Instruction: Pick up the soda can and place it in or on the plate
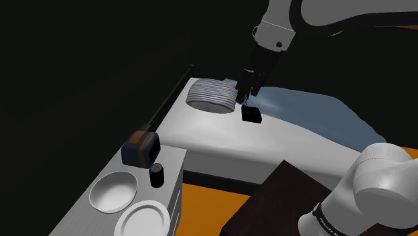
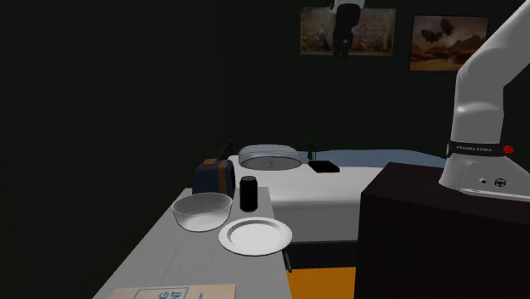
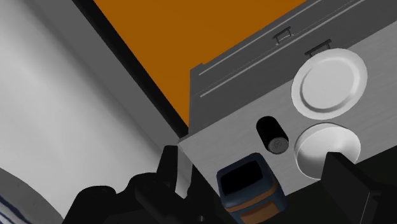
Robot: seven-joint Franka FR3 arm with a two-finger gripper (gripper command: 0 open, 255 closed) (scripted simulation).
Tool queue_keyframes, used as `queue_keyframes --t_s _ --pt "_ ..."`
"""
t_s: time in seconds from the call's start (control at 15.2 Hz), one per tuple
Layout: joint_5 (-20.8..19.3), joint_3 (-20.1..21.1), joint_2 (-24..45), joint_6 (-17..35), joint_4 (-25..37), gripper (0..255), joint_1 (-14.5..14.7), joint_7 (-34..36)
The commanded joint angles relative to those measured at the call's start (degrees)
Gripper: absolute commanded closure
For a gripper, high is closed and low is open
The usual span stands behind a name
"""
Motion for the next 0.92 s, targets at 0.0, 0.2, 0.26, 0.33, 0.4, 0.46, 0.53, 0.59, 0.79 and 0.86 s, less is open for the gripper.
queue_keyframes --t_s 0.0,0.2,0.26,0.33,0.4,0.46,0.53,0.59,0.79,0.86 --pt "0.3 1.4 3.0 3.6 -0.8 0 0.1 1.5" --pt "0.5 3.6 8.2 8.3 -0.8 0 0.2 3.8" --pt "0.4 4.3 10.0 9.8 -0.7 0 0.2 4.6" --pt "0.3 4.9 11.9 11.3 -0.5 0 0.2 5.4" --pt "0.1 5.6 13.8 12.8 -0.2 0 0.2 6.3" --pt "-0.1 6.3 15.8 14.3 0.2 0 0.1 7.1" --pt "-0.4 6.9 17.8 15.7 0.6 0 0.1 8.0" --pt "-0.8 7.6 19.9 17.0 1.1 0 0.0 9.0" --pt "-2.5 9.3 26.4 20.8 3.1 0 -0.1 12.1" --pt "-3.2 9.8 28.6 21.9 4.0 0 -0.1 13.2"
